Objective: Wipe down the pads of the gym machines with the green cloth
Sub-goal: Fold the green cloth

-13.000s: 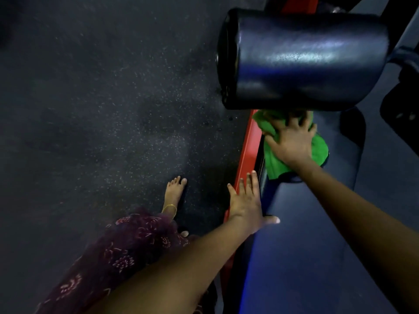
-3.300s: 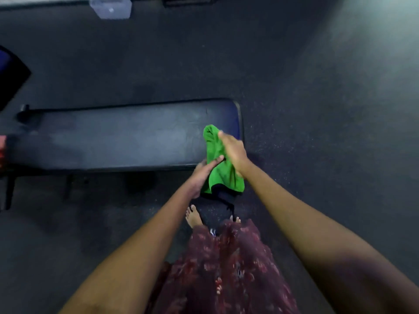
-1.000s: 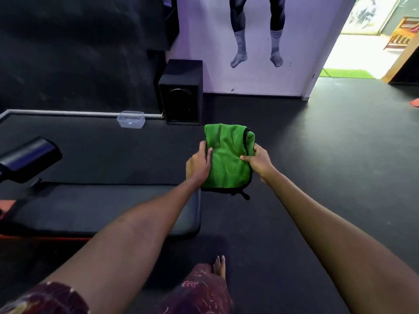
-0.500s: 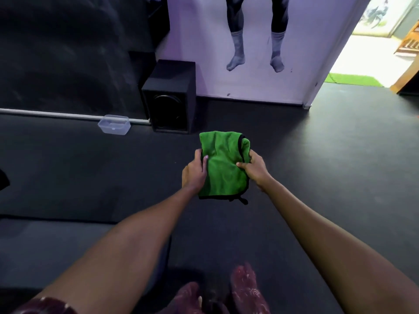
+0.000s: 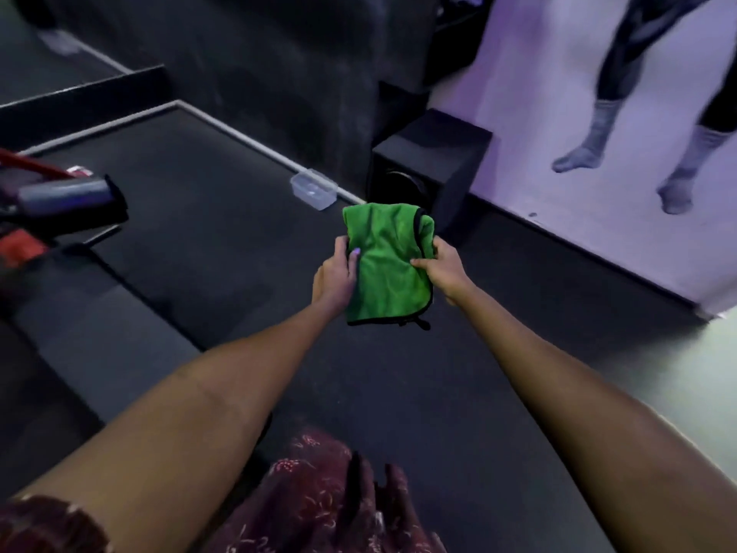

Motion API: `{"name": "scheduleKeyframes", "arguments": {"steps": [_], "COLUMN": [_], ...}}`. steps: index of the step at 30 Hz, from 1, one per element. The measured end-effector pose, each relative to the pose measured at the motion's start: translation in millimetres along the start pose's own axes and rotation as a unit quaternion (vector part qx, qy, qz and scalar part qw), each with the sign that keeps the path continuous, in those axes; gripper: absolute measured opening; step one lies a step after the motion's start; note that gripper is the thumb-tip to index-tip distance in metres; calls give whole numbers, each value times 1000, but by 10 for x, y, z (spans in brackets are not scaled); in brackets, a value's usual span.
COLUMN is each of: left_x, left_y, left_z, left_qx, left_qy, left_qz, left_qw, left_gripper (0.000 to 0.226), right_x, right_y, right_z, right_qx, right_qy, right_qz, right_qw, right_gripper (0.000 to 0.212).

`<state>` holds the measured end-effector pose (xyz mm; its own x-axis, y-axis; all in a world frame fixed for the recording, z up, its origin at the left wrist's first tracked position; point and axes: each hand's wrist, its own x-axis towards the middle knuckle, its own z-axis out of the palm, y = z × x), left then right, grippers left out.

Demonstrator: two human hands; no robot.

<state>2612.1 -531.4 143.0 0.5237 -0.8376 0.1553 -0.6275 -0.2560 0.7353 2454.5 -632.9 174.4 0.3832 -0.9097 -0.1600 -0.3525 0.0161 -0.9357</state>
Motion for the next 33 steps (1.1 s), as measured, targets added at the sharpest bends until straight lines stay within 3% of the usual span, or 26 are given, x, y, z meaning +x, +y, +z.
{"name": "scheduleKeyframes", "arguments": {"steps": [9,23,33], "left_x": [1042,3288,4912], "left_y": [-532,-1034,-1442], "left_z": [99,10,-126], "left_qx": [15,9,29], "left_qy": [76,134,192], "left_qz": [-88,-177,-242], "left_qw": [993,975,951], "left_gripper": [34,34,32], "right_x": [1605,4050,5845], "right_y": [-1,-706,-1304], "right_z": [581,1342,2042], "right_qx": [-33,-59,-74], "right_qy": [-104,-205,-310], "right_qz": [-39,-44,-88], "right_qw": [993,976,944], "right_gripper": [40,56,49]}}
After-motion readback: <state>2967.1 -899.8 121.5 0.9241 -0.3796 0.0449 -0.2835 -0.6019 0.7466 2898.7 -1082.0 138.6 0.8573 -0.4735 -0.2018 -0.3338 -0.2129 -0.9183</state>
